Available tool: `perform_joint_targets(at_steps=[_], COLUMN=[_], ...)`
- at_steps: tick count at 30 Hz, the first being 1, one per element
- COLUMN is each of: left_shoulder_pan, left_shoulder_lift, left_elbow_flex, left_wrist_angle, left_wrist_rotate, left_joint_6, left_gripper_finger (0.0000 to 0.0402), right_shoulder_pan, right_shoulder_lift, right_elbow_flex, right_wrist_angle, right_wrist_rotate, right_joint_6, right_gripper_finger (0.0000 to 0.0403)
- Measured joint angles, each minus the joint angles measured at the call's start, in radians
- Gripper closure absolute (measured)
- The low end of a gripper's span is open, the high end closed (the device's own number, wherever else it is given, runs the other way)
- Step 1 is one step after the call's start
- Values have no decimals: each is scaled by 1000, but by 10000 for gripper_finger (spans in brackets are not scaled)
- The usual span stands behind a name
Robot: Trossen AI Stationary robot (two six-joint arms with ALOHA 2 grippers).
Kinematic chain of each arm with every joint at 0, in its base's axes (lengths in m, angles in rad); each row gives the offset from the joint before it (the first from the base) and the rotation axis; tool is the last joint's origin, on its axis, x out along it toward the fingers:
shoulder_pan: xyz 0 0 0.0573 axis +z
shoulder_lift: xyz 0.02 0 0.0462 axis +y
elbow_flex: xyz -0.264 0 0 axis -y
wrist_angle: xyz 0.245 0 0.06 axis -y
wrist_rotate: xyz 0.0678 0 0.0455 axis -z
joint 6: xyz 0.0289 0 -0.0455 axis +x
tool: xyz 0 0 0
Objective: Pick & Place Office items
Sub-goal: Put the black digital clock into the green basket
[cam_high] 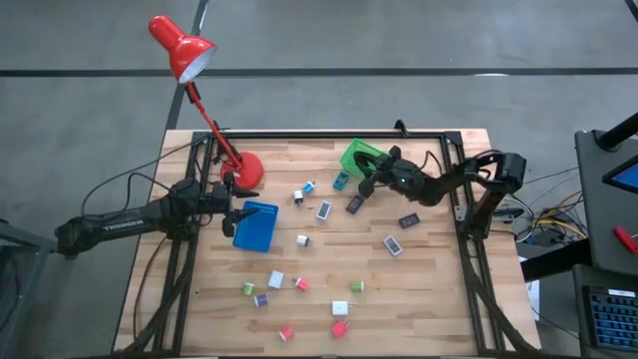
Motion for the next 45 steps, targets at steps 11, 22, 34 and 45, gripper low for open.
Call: perform_joint_targets(at_steps=[11,22,34,45], left_shoulder_pan=[0,0,0,0], left_shoulder_lift=[0,0,1,1], left_elbow_flex=[0,0,0,0], left_wrist_angle=[0,0,-12,-15], left_wrist_rotate=[0,0,0,0], left_joint_6=[4,4,4,4], left_gripper_finger=[168,168,168,168], right_shoulder_pan=[-56,-65,-114,-184], right_shoulder_lift=[-13,-163,-166,-63], right_elbow_flex=[15,222,533,692], right_wrist_angle=[-119,-741,-1317,-1543], right_wrist_rotate=[-3,-11,-144,-291], right_joint_6=[64,59,-5,-56], right_gripper_finger=[271,271,271,271])
